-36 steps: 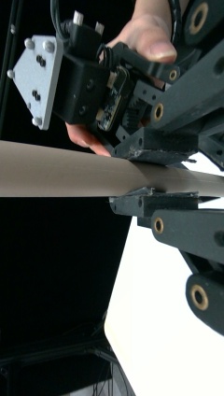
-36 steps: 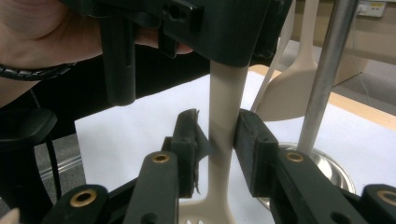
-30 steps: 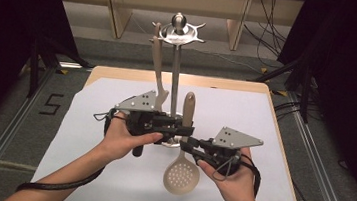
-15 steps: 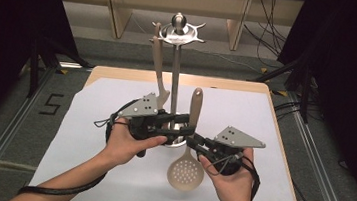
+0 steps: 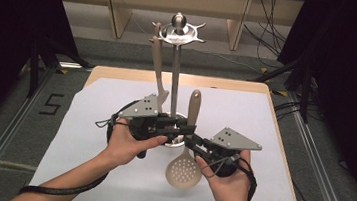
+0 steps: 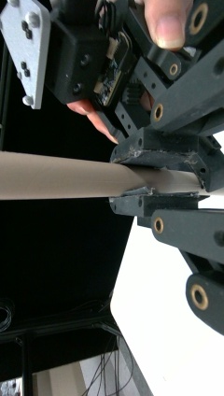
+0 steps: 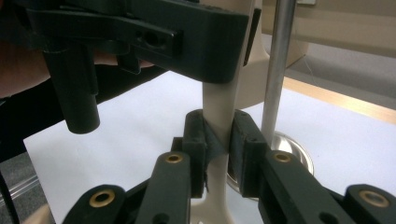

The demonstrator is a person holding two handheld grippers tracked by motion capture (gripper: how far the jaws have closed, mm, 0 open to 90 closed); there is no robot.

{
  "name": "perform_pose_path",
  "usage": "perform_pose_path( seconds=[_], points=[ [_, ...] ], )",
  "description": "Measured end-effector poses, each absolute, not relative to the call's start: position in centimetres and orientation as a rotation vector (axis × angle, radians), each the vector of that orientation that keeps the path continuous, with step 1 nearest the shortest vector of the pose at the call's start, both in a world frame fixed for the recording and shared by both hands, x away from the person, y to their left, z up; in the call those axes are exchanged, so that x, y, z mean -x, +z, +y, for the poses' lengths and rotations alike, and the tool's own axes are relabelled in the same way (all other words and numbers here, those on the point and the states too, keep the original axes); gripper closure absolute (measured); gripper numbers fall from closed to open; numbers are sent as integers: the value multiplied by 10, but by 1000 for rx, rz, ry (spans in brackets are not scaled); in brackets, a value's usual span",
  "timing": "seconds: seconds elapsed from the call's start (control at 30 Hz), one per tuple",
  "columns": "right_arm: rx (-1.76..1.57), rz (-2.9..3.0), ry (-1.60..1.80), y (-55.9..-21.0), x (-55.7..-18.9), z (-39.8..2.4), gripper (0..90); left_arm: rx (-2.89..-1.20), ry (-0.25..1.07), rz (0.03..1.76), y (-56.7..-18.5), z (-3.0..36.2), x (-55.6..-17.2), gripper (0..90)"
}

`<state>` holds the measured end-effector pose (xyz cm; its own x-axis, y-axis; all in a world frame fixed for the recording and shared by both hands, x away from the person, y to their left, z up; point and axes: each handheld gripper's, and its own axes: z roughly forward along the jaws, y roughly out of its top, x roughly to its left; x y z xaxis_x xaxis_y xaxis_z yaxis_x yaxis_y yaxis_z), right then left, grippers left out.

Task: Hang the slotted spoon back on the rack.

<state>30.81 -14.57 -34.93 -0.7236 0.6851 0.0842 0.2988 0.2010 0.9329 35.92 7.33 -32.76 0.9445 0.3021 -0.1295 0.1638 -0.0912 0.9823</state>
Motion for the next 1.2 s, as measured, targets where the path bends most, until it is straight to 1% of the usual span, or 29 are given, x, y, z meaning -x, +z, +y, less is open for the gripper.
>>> perform_pose_path(
  seconds=[0.07, 0.27, 0.47, 0.63, 0.73, 0.77, 0.87, 0.93, 1.0, 1.07, 1.13, 1.2],
  points=[
    [-917, 2143, 1544, -349, -308, -145, 714, -1675, 125, 357, -326, 76, -360, 759],
    [-865, 2168, 1480, -354, -304, -150, 627, -1672, 159, 364, -325, 84, -366, 760],
    [-936, 2140, 1441, -362, -303, -165, 618, -1672, 164, 370, -325, 92, -371, 761],
    [-946, 2079, 1401, -367, -308, -183, 620, -1682, 170, 371, -324, 98, -375, 760],
    [-1004, 2029, 1347, -373, -314, -197, 625, -1679, 174, 375, -322, 102, -377, 760],
    [-1080, 2031, 1348, -374, -314, -200, 625, -1673, 171, 378, -322, 102, -378, 761],
    [-1116, 2006, 1298, -381, -319, -213, 627, -1678, 173, 384, -320, 105, -380, 760],
    [-1166, 2005, 1264, -384, -319, -218, 627, -1677, 184, 390, -318, 108, -381, 760],
    [-1151, 1999, 1239, -388, -323, -224, 628, -1682, 166, 400, -317, 110, -381, 760],
    [-1220, 1982, 1254, -391, -322, -225, 629, -1683, 176, 393, -315, 111, -382, 760],
    [-1171, 1991, 1231, -393, -326, -230, 629, -1679, 186, 377, -313, 112, -383, 760],
    [-1219, 1968, 1237, -394, -324, -229, 629, -1678, 185, 378, -312, 113, -384, 760]
  ],
)
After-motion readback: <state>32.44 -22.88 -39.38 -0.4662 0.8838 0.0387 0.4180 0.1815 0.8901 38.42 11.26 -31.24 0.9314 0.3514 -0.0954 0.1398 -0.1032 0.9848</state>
